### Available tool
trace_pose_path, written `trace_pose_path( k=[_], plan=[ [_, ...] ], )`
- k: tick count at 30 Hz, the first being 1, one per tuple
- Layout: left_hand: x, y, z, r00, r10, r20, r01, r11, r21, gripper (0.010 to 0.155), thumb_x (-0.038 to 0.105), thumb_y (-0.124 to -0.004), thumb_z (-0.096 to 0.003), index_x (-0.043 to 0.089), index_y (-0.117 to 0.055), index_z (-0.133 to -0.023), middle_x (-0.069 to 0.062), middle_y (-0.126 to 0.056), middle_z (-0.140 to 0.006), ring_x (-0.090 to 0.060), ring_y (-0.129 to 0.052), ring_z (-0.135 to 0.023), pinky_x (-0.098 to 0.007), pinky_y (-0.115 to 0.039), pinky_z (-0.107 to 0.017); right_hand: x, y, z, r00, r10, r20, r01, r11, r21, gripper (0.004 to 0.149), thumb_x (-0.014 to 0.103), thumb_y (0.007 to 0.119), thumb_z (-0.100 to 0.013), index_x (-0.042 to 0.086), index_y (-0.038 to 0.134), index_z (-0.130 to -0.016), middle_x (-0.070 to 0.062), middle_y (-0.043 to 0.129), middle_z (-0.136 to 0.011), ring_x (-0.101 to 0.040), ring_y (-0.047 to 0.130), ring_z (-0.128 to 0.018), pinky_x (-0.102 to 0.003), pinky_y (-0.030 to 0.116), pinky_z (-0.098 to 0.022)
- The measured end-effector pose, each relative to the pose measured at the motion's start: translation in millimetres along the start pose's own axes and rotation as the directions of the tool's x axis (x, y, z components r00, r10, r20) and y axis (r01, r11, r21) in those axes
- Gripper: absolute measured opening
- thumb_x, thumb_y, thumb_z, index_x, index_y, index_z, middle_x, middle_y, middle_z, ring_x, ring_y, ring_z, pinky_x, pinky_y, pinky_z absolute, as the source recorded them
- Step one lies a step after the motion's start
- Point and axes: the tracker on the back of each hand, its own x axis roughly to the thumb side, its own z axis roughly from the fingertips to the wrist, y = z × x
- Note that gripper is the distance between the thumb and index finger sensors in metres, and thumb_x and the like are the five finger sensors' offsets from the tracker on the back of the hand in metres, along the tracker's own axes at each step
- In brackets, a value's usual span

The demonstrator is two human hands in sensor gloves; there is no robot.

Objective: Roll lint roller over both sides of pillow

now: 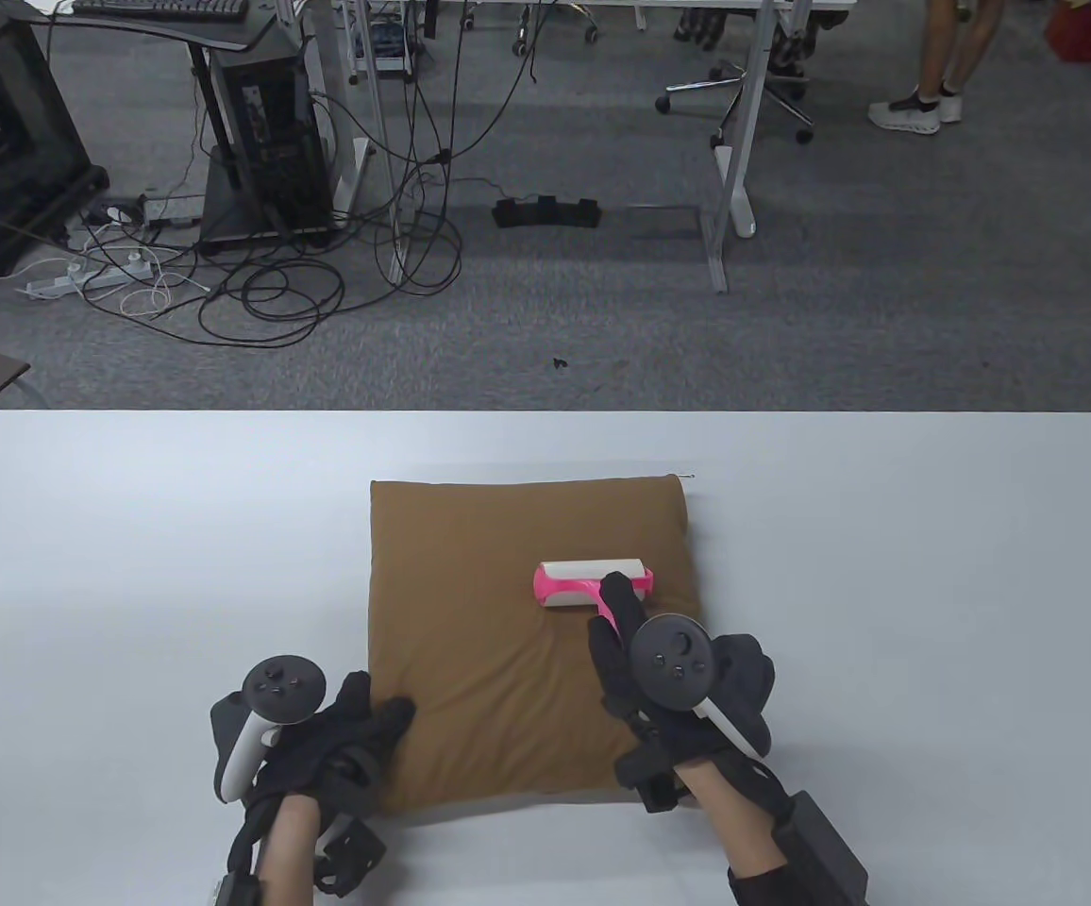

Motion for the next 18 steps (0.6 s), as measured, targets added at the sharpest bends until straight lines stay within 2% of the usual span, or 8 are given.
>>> trace_pose_path(
  k=[4, 9, 13, 18],
  plan=[
    [1, 1, -1, 1.0, -0.004, -0.003, 0.004, 1.0, -0.006, 0.088, 0.059, -0.067, -0.0499, 0.006, -0.033, -0.11, -0.022, -0.08, -0.088, -0.028, -0.101, -0.039, -0.056, -0.079, -0.042, -3, 21, -16, 0.999, 0.046, -0.014, -0.046, 0.999, 0.01, 0.063, 0.052, 0.06, -0.061, 0.019, 0.044, -0.113, -0.008, 0.096, -0.056, -0.018, 0.098, -0.023, -0.042, 0.085, -0.018],
    [3, 1, -1, 1.0, -0.013, -0.009, 0.012, 1.0, -0.005, 0.088, 0.059, -0.067, -0.05, 0.005, -0.033, -0.11, -0.022, -0.08, -0.088, -0.028, -0.1, -0.04, -0.056, -0.079, -0.042, -4, 34, -39, 0.996, 0.081, -0.044, -0.081, 0.997, 0.02, 0.063, 0.05, 0.059, -0.062, 0.022, 0.037, -0.114, -0.01, 0.092, -0.066, -0.018, 0.097, -0.026, -0.042, 0.084, -0.02],
    [4, 1, -2, 1.0, -0.027, -0.012, 0.027, 1.0, -0.006, 0.087, 0.059, -0.067, -0.0502, 0.005, -0.033, -0.11, -0.022, -0.08, -0.088, -0.028, -0.101, -0.04, -0.056, -0.079, -0.042, -4, 39, -63, 0.991, 0.086, -0.099, -0.079, 0.994, 0.069, 0.063, 0.048, 0.058, -0.062, 0.024, 0.033, -0.114, -0.012, 0.09, -0.071, -0.019, 0.097, -0.028, -0.042, 0.084, -0.022],
    [4, 2, -2, 1.0, -0.019, -0.014, 0.019, 1.0, -0.014, 0.088, 0.059, -0.067, -0.0502, 0.005, -0.033, -0.11, -0.022, -0.08, -0.088, -0.028, -0.1, -0.04, -0.056, -0.079, -0.042, 0, 42, -79, 0.988, 0.084, -0.132, -0.072, 0.993, 0.096, 0.061, 0.046, 0.057, -0.063, 0.024, 0.032, -0.114, -0.01, 0.09, -0.07, -0.018, 0.096, -0.027, -0.042, 0.084, -0.021]
  ],
)
